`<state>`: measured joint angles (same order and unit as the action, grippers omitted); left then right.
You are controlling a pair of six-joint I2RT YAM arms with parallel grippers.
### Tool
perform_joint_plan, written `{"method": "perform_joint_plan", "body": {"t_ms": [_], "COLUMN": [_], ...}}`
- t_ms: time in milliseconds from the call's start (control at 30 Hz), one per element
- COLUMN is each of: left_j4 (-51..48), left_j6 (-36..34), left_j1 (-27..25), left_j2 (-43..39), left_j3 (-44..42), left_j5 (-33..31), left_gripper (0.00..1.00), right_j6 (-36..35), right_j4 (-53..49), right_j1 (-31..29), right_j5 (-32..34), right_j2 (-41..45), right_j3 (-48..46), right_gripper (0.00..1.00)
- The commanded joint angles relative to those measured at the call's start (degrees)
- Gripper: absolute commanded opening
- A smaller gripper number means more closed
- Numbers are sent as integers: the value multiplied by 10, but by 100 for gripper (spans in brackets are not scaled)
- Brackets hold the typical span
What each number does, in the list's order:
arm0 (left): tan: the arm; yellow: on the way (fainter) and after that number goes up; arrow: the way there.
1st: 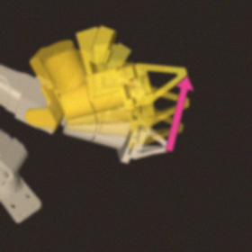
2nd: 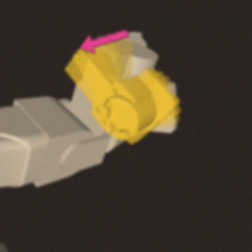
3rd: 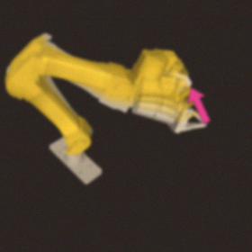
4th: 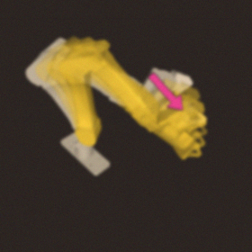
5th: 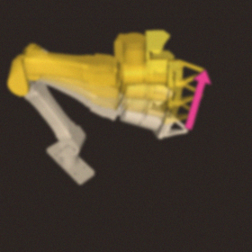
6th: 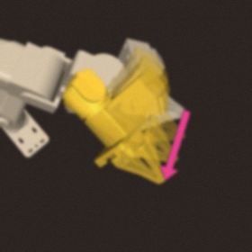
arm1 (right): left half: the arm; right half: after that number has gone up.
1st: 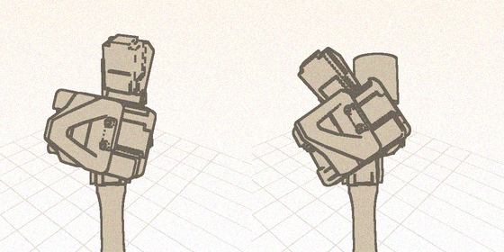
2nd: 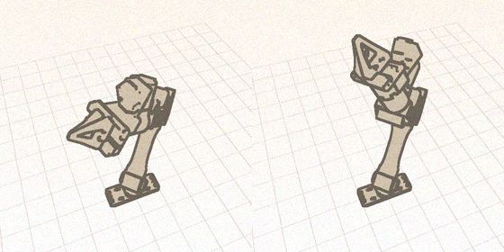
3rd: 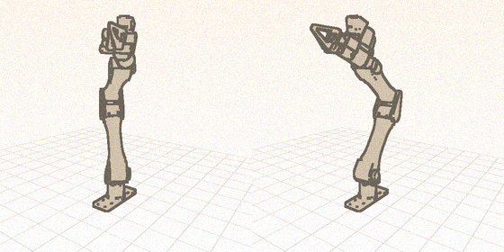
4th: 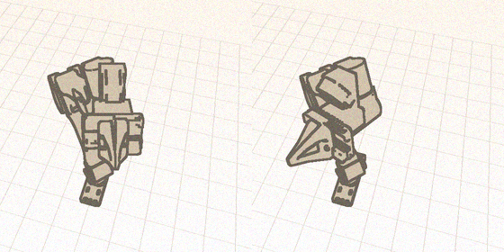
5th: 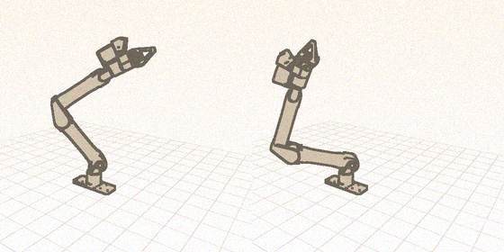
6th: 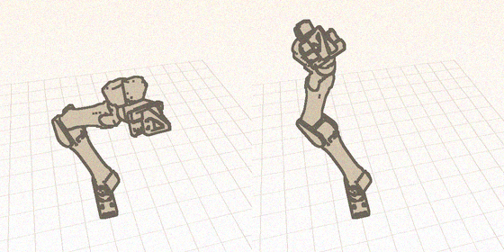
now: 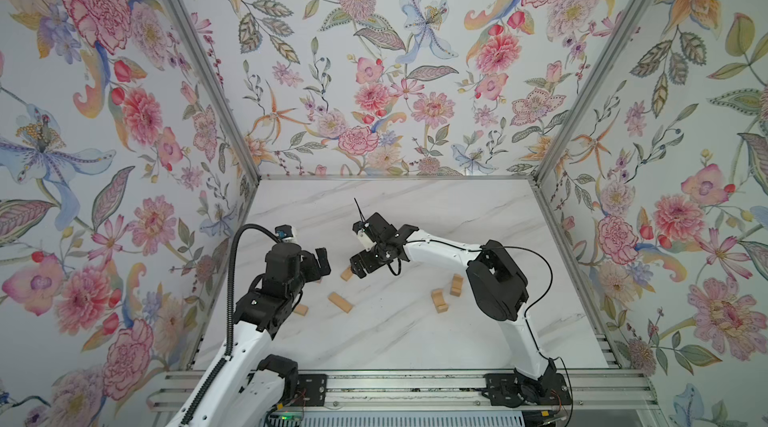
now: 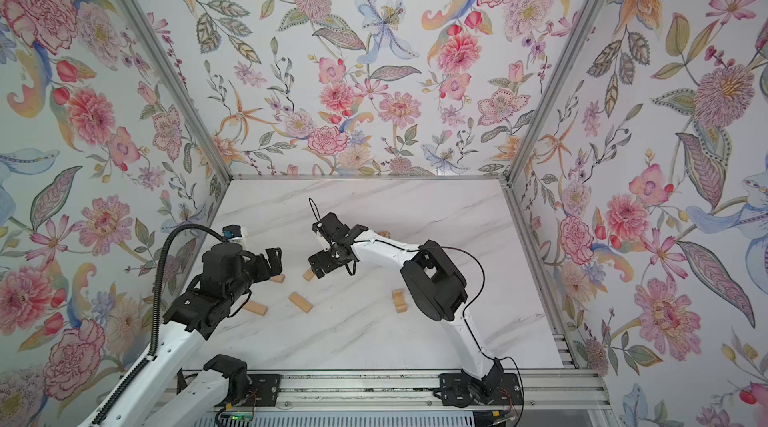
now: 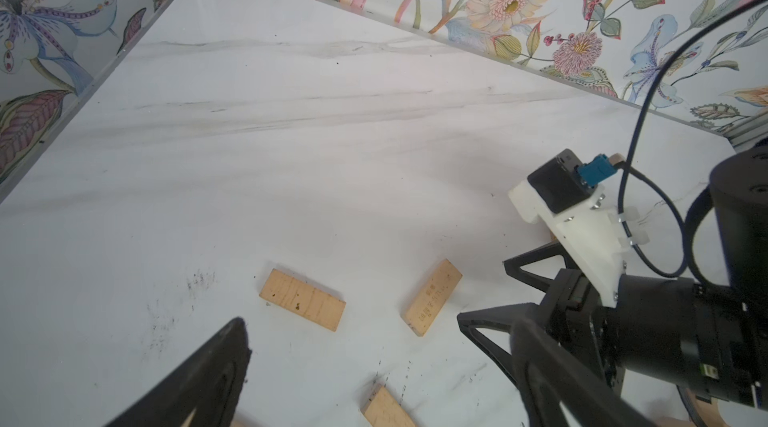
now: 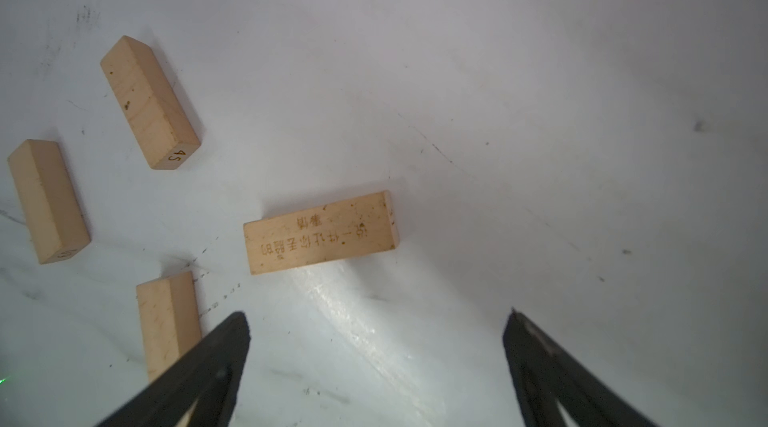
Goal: Build the wood block tower
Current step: 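Lower the right gripper around the engraved bar while the left arm shifts forward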
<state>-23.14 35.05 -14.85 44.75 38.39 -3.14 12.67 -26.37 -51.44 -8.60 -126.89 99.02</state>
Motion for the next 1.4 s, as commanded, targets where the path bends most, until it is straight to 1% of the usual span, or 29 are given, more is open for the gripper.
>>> {"method": "perform_joint_plan", "body": {"t_ms": [0,200,333,500,600,967,1367], "left_j4": [8,8,18,44,51,48,52], "left_j6": [-10,-5,11,46,53,69,73], "left_j1": [21,42,53,61,63,65,69], "left_j2": [-11,-36,-47,-60,-68,-103,-113], "left_j3": [-17,-42,-61,-95,-106,-121,-133], "left_j5": [47,57,70,88,88,77,84], "left_gripper": [99,99,99,99,99,99,99], "right_j6": [5,3,4,-2,-3,-4,-9], "right_j4": [12,11,11,11,11,11,9], "right_j1": [-8,-16,-21,-33,-39,-52,-56], "right_j5": [-7,1,18,52,62,77,85], "right_j2": [-22,-52,-66,-72,-75,-87,-93], "right_j3": [27,62,74,71,67,70,72], "right_gripper": [97,98,97,94,94,93,92]}}
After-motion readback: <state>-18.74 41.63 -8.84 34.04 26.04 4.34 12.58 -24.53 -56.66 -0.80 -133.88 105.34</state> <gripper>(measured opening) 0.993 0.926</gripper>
